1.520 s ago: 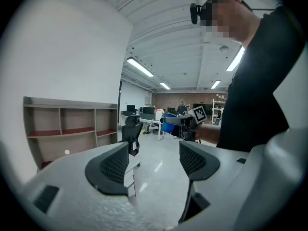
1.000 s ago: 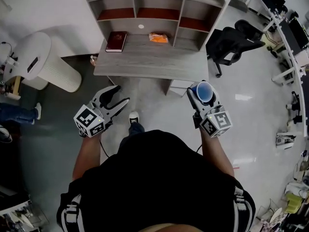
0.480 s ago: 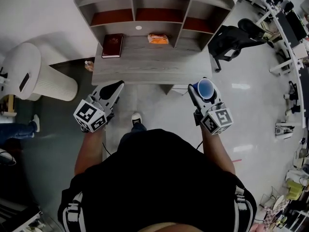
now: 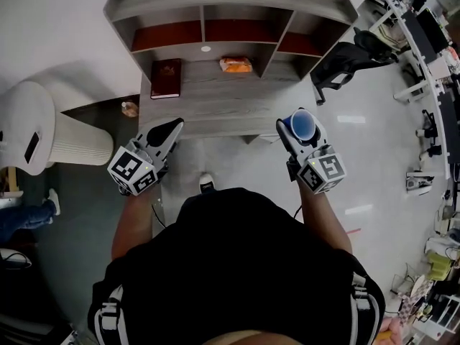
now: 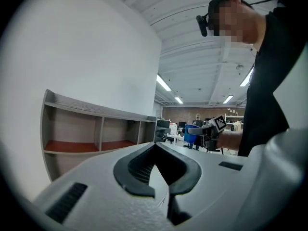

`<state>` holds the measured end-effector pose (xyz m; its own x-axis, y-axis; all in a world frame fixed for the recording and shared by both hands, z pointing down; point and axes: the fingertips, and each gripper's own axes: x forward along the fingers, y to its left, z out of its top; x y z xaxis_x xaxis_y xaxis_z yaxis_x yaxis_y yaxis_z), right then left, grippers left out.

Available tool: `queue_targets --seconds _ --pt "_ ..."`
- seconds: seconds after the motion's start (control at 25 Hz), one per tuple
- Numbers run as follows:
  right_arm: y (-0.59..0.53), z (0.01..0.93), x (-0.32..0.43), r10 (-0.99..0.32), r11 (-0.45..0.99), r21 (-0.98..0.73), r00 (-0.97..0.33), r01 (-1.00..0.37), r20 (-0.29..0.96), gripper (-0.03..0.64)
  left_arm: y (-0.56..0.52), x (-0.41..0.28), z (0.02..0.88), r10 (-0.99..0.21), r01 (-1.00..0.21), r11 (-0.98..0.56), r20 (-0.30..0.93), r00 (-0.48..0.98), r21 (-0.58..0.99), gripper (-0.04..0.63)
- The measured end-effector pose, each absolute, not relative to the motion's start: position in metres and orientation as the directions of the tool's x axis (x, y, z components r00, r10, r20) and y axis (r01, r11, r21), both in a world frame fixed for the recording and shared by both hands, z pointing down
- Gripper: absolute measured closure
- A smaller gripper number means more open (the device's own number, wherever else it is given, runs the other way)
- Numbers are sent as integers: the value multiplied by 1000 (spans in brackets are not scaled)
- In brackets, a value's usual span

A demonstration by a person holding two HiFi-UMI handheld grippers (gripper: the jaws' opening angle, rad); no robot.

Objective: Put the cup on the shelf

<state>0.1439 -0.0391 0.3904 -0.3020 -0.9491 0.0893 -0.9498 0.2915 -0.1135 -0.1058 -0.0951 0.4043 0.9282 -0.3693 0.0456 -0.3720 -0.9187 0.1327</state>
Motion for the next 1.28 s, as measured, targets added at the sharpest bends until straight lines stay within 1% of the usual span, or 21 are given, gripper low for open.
queue_targets --seconds 0.16,0.48,0.64,1.0,1.28 --pt "-65 388 124 -954 280 -52 -284 -958 99 313 -116 -114 408 -335 -336 -923 38 941 185 580" --pt "-115 393 93 -957 263 -55 -268 -963 116 313 -159 -123 422 -250 -256 -952 57 967 170 580" --pt "-132 399 81 -957 257 -58 -263 -965 124 313 -172 -127 429 -229 -239 -959 79 970 152 580" --pt "-155 407 67 -952 260 -60 -267 -964 151 313 -190 -136 445 -200 -216 -962 107 974 165 580" --pt "-157 406 73 -950 264 -66 -271 -962 152 312 -182 -123 443 -180 -195 -964 94 979 182 580"
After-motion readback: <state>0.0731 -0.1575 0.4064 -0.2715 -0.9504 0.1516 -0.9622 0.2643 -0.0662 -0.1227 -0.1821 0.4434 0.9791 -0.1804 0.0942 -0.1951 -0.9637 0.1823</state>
